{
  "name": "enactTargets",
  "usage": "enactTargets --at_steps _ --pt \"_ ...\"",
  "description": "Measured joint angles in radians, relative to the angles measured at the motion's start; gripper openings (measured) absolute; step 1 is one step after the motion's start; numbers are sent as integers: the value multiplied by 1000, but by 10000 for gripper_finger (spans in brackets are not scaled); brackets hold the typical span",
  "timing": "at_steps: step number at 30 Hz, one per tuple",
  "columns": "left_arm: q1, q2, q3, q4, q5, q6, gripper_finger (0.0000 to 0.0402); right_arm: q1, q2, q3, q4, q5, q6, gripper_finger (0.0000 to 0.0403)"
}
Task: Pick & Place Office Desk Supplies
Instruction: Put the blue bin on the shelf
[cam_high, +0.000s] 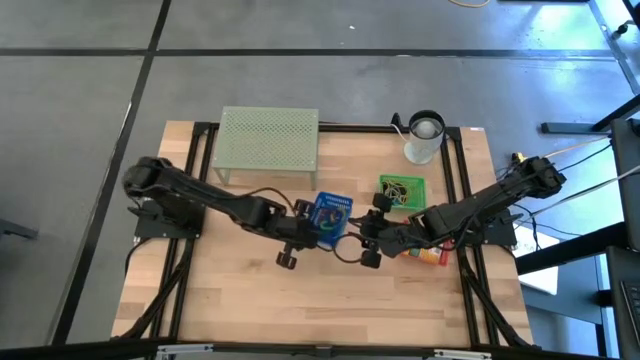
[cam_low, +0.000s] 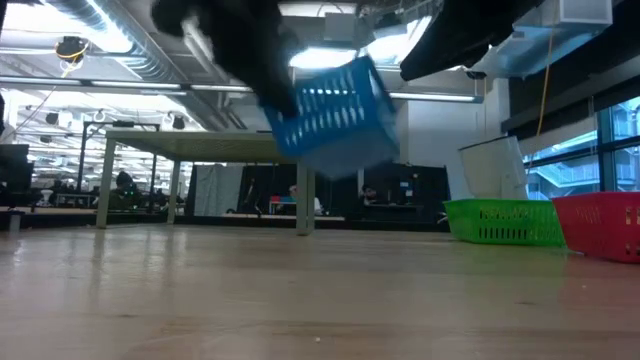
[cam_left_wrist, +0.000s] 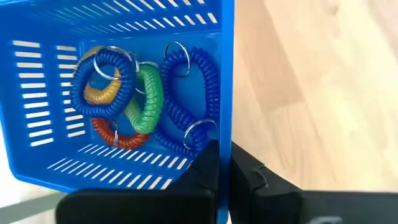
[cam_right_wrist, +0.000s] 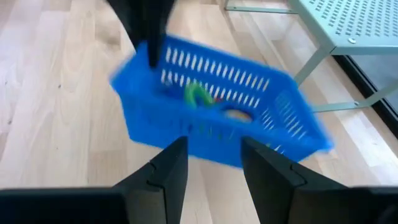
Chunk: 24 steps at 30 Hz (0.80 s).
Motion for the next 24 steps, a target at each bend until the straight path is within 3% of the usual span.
enactTargets --at_steps 6,14,18,24 --pt "-25 -141 1 -54 -131 -3 4 26 0 0 1 74 3 149" --pt "41 -313 1 -310 -350 -25 4 48 0 0 26 109 -9 149" --pt "133 -389 1 -456 -356 -19 4 48 0 0 27 112 -12 149" --pt "301 -469 2 -687 -270 -20 4 47 0 0 29 112 -12 149"
